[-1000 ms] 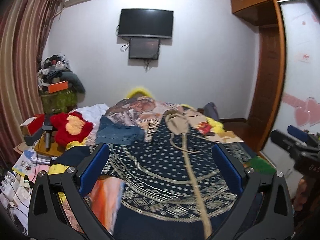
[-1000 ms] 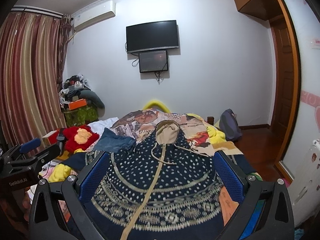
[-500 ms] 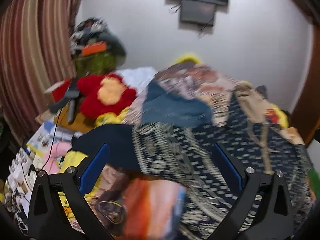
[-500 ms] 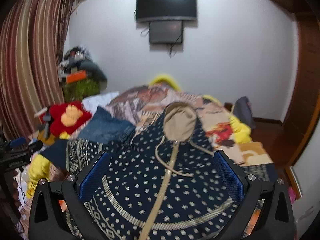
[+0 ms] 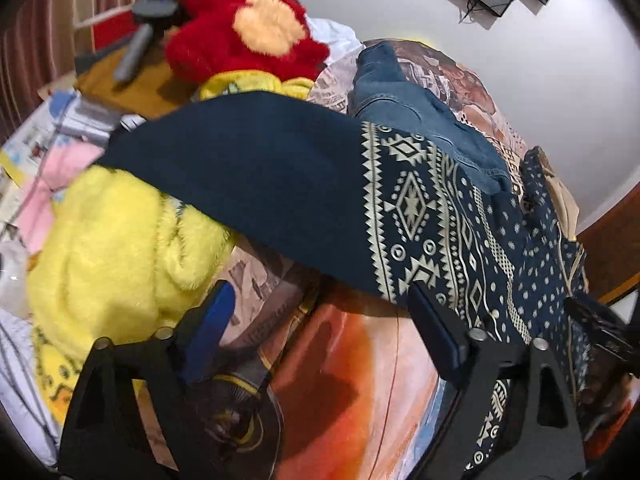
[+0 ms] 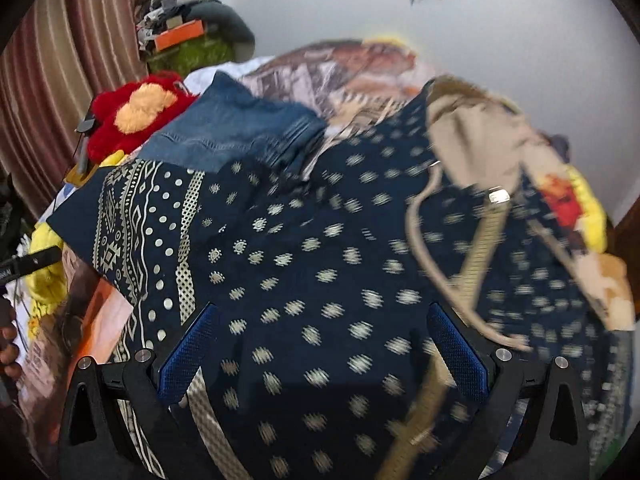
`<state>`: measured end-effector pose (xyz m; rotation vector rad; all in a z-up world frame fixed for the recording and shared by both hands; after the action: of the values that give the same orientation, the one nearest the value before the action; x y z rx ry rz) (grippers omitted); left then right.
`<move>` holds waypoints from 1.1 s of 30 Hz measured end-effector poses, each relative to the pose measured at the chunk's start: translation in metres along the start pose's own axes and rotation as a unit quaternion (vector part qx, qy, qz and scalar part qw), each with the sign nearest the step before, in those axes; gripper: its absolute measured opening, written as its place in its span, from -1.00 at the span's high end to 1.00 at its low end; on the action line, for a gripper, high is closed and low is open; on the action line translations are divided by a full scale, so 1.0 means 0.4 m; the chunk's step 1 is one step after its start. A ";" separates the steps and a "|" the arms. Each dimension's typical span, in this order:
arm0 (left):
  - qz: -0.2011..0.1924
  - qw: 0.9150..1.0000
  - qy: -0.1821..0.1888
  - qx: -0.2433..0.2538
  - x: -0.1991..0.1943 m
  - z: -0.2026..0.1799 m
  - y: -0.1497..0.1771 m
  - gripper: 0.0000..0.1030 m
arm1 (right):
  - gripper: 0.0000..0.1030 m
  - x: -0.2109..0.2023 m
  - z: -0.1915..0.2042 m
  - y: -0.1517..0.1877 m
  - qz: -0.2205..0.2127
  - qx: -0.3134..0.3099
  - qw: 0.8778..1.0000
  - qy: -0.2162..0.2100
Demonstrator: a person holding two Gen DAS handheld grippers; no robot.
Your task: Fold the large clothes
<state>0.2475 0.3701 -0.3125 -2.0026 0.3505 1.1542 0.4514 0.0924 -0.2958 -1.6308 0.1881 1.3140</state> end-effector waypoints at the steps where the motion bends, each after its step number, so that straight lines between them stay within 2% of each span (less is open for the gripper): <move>1: 0.001 1.000 0.006 -0.002 0.008 0.002 -0.005 -0.50 | -1.00 0.028 0.001 -0.005 0.012 0.008 1.000 -0.011; 5: 0.003 0.999 0.031 -0.016 0.040 0.010 -0.038 -0.36 | -1.00 0.087 0.010 -0.019 0.038 0.028 0.998 -0.034; 6: 0.010 0.999 0.041 -0.029 0.053 0.017 -0.046 -0.28 | -1.00 0.097 0.015 -0.023 0.041 0.030 0.998 -0.038; 7: 0.015 0.998 0.047 -0.041 0.066 0.026 -0.054 -0.13 | -1.00 0.108 0.022 -0.027 0.045 0.030 0.998 -0.041; 10: 0.009 0.998 0.035 -0.048 0.083 0.041 -0.076 0.20 | -1.00 0.119 0.039 -0.036 0.044 0.020 0.998 -0.042; 12: -0.002 0.999 0.023 -0.043 0.083 0.043 -0.090 0.28 | -1.00 0.120 0.047 -0.038 0.044 0.008 0.998 -0.041; 13: -0.011 0.999 0.011 -0.038 0.079 0.041 -0.097 0.37 | -1.00 0.120 0.055 -0.038 0.044 -0.001 0.998 -0.039; 16: -0.040 0.998 -0.039 -0.014 0.063 0.030 -0.123 0.42 | -1.00 0.123 0.075 -0.033 0.047 -0.031 0.998 -0.023; 18: -0.064 0.993 -0.093 0.013 0.049 0.018 -0.143 0.42 | -1.00 0.125 0.080 -0.026 0.051 -0.042 0.998 -0.015; 20: -0.079 0.988 -0.129 0.037 0.040 0.002 -0.165 0.42 | -1.00 0.120 0.082 -0.019 0.055 -0.047 0.997 -0.011; 22: -0.092 0.983 -0.149 0.058 0.028 -0.013 -0.183 0.61 | -1.00 0.105 0.084 -0.014 0.053 -0.051 0.997 -0.010; 24: -0.107 0.977 -0.167 0.081 0.008 -0.042 -0.202 0.71 | -1.00 0.086 0.084 -0.010 0.048 -0.055 0.997 -0.011; 27: -0.134 0.973 -0.158 0.102 -0.036 -0.099 -0.226 0.86 | -1.00 0.043 0.081 -0.008 0.035 -0.062 0.997 -0.007; 30: -0.176 0.966 -0.132 0.135 -0.103 -0.207 -0.248 0.91 | -1.00 -0.003 0.073 -0.008 0.019 -0.071 0.997 -0.001; 33: -0.197 0.960 -0.100 0.171 -0.154 -0.320 -0.249 0.91 | -1.00 -0.053 0.058 -0.004 0.002 -0.079 0.997 0.007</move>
<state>0.3487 0.3317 -0.1768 -1.5479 0.0369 0.9553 0.4288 0.1015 -0.2760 -1.7736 0.0978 1.3485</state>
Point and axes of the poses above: each gripper's, at about its wrist camera, not at the fingertips, and x roughly the way its jaws point, z to its left, y to its underside, the point moved 5 cm from there along x, roughly the way its jaws point, and after that the axes turned 6 degrees about -y, right-handed, at the moved point
